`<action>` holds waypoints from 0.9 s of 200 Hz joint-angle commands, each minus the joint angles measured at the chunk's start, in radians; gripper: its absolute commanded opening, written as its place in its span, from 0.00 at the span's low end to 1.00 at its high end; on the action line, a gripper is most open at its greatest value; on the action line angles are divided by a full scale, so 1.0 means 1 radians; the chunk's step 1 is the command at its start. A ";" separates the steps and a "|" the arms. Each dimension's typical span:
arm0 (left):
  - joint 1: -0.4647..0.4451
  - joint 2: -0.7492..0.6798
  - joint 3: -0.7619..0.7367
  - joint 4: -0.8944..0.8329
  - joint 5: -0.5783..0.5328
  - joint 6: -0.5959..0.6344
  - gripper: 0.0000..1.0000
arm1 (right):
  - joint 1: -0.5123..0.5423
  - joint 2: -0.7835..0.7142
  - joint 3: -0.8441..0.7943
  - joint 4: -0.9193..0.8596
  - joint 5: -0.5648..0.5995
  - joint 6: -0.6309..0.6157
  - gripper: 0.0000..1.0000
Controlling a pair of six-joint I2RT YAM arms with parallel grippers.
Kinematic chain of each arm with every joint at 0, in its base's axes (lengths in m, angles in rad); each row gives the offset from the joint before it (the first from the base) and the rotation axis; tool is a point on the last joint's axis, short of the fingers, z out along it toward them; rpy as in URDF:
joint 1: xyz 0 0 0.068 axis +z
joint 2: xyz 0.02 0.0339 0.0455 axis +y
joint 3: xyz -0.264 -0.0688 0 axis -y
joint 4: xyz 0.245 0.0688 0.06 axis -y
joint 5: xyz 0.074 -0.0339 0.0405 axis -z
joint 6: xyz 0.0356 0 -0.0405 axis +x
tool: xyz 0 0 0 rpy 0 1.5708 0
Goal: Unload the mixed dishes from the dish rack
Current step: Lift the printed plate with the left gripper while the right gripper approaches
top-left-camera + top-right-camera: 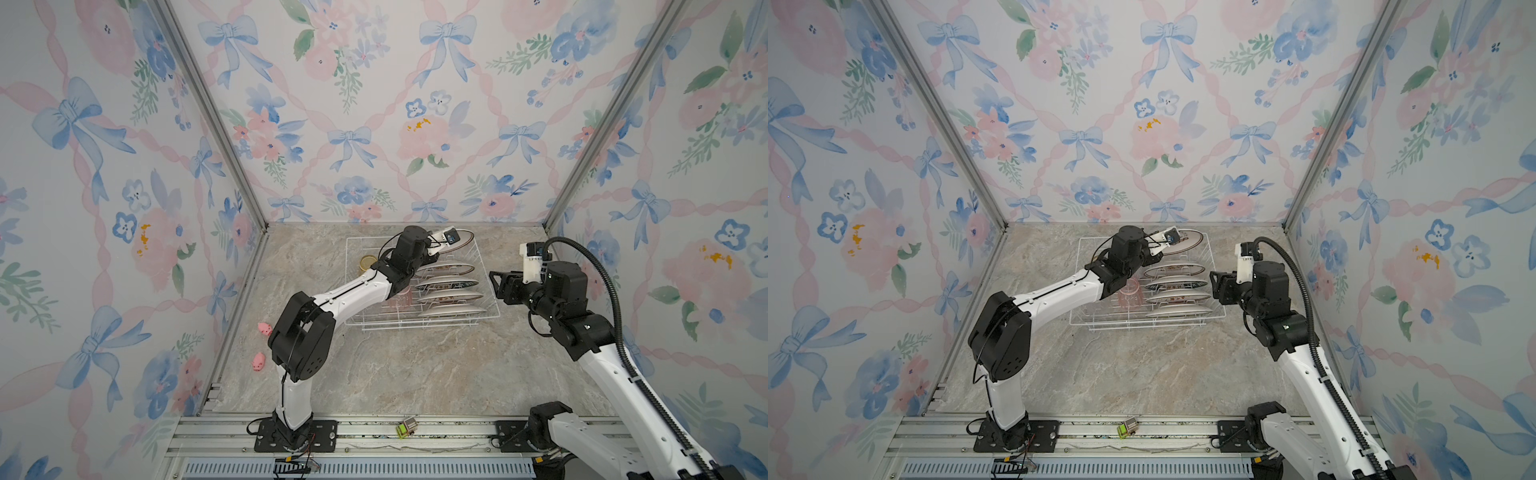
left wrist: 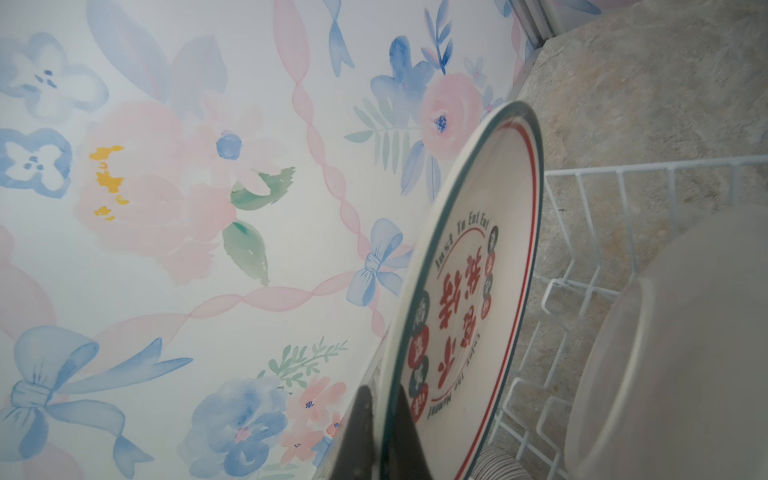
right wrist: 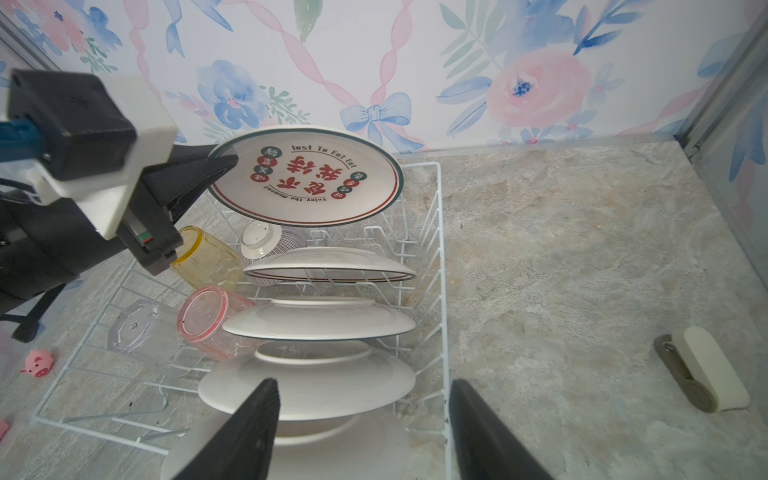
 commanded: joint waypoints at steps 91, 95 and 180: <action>0.007 -0.304 0.145 -0.309 0.124 -0.426 0.02 | -0.134 0.003 -0.076 0.279 -0.385 0.135 0.58; 0.011 -0.315 0.149 -0.327 0.139 -0.450 0.02 | -0.150 0.003 -0.088 0.313 -0.416 0.161 0.58; 0.218 -0.428 0.034 -0.439 0.672 -0.907 0.01 | -0.225 0.030 -0.216 0.849 -0.776 0.518 0.60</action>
